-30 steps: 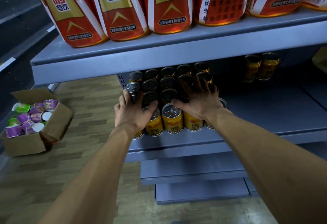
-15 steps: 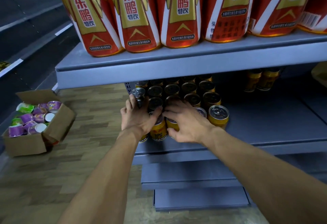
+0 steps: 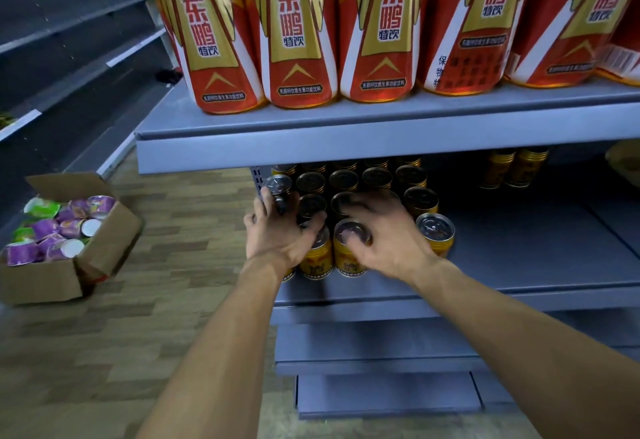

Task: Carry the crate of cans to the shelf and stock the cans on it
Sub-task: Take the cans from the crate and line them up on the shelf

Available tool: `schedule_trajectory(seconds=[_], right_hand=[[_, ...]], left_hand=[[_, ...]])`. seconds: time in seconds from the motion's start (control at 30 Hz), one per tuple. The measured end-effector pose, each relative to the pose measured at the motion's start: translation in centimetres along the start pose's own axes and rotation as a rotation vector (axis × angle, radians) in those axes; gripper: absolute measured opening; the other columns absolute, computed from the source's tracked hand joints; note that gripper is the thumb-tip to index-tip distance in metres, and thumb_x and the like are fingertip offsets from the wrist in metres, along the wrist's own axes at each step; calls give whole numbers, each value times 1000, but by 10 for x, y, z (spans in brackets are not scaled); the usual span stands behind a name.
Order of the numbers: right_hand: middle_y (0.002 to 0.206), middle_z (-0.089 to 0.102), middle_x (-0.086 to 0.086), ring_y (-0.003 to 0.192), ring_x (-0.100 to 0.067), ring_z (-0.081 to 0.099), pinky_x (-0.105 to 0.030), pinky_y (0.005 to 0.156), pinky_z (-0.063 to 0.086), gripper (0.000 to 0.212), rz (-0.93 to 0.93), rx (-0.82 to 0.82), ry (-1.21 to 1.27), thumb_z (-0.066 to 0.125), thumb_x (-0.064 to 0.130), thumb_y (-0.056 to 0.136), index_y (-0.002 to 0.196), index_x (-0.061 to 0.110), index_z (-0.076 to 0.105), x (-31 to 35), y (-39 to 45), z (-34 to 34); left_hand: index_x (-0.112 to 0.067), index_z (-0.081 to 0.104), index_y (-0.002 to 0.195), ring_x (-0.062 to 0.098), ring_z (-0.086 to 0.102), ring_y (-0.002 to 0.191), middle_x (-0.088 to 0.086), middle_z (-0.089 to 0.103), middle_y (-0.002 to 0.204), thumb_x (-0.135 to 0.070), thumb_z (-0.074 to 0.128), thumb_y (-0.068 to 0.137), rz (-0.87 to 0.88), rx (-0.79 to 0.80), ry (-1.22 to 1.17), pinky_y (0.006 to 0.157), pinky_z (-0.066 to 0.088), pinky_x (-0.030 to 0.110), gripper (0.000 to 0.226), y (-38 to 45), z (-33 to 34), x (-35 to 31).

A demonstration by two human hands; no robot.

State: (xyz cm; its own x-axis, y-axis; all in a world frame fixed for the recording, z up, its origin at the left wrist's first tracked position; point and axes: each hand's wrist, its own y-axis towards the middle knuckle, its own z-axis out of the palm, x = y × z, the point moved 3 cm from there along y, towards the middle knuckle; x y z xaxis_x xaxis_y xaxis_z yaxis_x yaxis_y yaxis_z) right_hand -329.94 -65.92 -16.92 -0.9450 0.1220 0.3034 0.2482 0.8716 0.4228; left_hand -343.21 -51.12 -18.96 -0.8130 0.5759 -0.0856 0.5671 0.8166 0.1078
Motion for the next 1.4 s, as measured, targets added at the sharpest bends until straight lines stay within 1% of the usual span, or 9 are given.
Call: schedule_trajectory(seconds=[0.1,0.23,0.53,0.7,0.87,0.97,1.1,1.3,1.4], right_hand=[[117,64,-7,107,-34,57,-44,87,49,46,160,-98,-103,48,45,80,113,20,69,-27,-16,-11],[103,64,-10,92,-34,57,-40,79,46,35,169,-153,-198,51,39,80,96,14,69,-27,-22,-1],[108,63,-16,104,-38,51,-47,86,38,38,605,-277,-200,42,32,77,99,13,67,-9,-1,-3],[103,66,-20,104,-39,52,-48,85,39,38,619,-227,-300,46,31,76,101,9,65,-15,0,4],[123,62,-19,123,-40,45,-53,104,31,42,628,-56,-292,45,35,89,120,12,60,-15,-15,8],[122,61,-19,116,-40,48,-51,100,33,40,610,-148,-238,43,38,92,115,11,60,-15,-11,-6],[124,58,-21,117,-40,48,-50,101,34,44,627,-96,-281,40,36,91,122,11,57,-26,-16,-13],[134,55,-17,128,-36,46,-49,109,33,50,678,-250,-156,34,36,89,126,12,59,-39,-16,-22],[155,35,-15,136,-33,41,-45,107,37,44,767,-51,-83,43,32,97,135,10,53,-46,-23,-13]], left_hand=[[-40,28,142,33,18,142,16,10,159,-80,15,80,-3,1,-8,105,27,49,75,0,0,1],[-41,28,143,33,18,141,16,9,159,-80,15,80,-4,-2,-12,106,27,50,75,4,-1,4],[-38,29,142,36,29,134,17,21,153,-78,24,84,-4,-23,-17,103,30,51,71,5,-8,6],[-34,30,143,38,34,130,18,27,150,-77,25,83,11,-65,-3,102,31,52,75,13,-10,-4],[-26,39,142,38,33,130,22,35,144,-73,19,84,9,11,149,103,30,53,77,-7,-3,-9],[-18,46,138,38,41,125,19,42,141,-63,24,90,219,-171,160,100,37,50,70,-27,-24,-23],[-20,63,116,33,50,115,9,54,128,-65,43,87,494,-123,205,96,37,42,58,-47,-41,-83],[-18,61,117,32,56,110,9,57,121,-42,68,86,380,5,71,91,45,41,40,-40,-37,-103],[-15,54,124,32,50,117,9,50,128,-50,65,83,375,-23,127,96,41,42,55,-44,-33,-102]])
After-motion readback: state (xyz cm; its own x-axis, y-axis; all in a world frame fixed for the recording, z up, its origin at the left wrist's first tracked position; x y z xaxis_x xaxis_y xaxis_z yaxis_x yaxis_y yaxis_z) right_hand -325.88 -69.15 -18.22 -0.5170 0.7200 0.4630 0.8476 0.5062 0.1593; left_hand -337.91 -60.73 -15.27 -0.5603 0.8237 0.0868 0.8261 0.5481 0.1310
